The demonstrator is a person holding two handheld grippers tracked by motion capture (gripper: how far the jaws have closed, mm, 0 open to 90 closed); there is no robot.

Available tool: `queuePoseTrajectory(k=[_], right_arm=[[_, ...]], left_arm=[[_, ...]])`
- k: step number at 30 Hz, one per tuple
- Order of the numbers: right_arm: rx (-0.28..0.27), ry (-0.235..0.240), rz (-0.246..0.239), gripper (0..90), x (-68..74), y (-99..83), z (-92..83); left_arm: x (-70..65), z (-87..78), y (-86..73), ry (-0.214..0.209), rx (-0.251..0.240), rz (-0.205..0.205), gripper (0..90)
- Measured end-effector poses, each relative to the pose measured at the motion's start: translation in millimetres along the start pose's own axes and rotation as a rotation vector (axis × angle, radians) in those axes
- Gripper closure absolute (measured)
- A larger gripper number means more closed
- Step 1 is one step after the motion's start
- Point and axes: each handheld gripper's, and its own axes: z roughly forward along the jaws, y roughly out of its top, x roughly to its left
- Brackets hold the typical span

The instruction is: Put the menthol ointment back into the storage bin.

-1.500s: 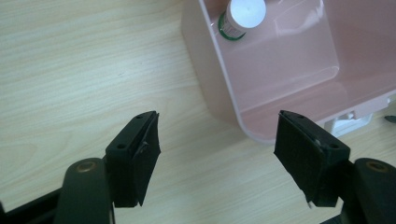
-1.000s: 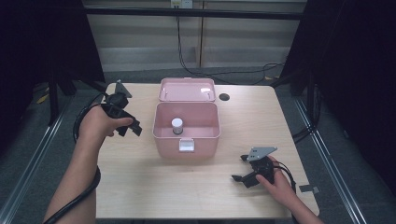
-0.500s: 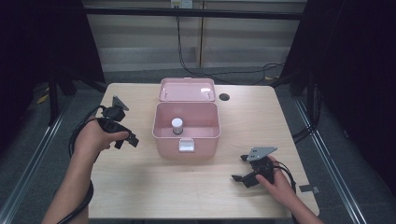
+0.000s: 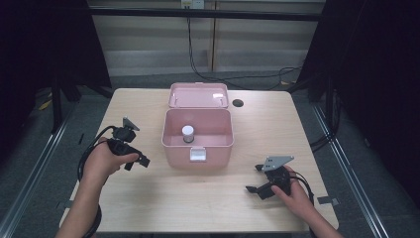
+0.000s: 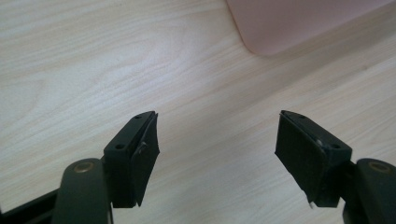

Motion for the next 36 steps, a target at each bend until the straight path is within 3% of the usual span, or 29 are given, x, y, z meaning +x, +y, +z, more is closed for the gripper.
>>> queuePoseTrajectory(k=[9,26,36], right_arm=[[0.000,0.000,0.000,10.8,0.0,0.0,0.0],[0.000,-0.001,0.000,10.9,0.0,0.0,0.0],[0.000,0.000,0.000,10.8,0.0,0.0,0.0]], left_arm=[[-0.2,17.1,-9.9,-0.009,0.013,0.007,29.5],[5.6,43.0,-29.8,-0.002,-0.006,0.021,28.6],[9.1,50.5,-37.3,0.005,-0.022,0.048,26.9]])
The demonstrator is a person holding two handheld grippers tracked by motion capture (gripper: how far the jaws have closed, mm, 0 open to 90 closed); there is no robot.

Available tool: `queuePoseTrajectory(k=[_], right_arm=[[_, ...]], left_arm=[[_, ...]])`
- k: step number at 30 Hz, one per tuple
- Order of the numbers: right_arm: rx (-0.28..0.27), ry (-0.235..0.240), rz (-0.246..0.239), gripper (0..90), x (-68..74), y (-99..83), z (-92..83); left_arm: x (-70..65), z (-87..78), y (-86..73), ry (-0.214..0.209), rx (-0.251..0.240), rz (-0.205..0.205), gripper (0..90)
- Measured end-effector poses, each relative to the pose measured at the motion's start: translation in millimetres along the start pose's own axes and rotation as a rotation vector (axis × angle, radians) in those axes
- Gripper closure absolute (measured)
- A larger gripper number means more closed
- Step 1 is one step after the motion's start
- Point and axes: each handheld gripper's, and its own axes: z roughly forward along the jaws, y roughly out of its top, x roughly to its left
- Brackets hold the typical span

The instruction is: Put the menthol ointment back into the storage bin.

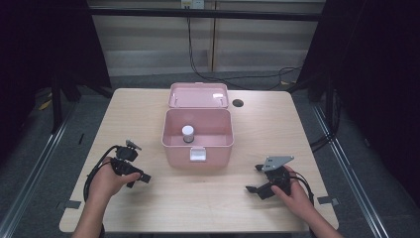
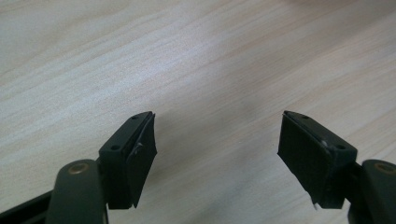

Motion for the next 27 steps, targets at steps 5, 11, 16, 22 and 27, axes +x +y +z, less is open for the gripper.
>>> queuePoseTrajectory(k=[5,11,16,22,27], right_arm=[[0.000,0.000,0.000,10.9,0.0,0.0,0.0],[0.000,0.000,0.000,10.8,0.0,0.0,0.0],[0.000,0.000,0.000,10.9,0.0,0.0,0.0],[0.000,0.000,0.000,10.9,0.0,0.0,0.0],[0.000,0.000,0.000,10.8,0.0,0.0,0.0]], left_arm=[[1.6,2.3,-4.4,0.019,-0.021,0.020,25.4],[4.0,8.2,-10.1,0.018,-0.037,0.044,23.0],[2.7,14.0,-14.2,0.034,-0.057,0.091,19.5],[2.3,17.0,-17.8,0.064,-0.096,0.152,16.1],[-0.2,19.3,-21.2,0.089,-0.115,0.186,14.9]])
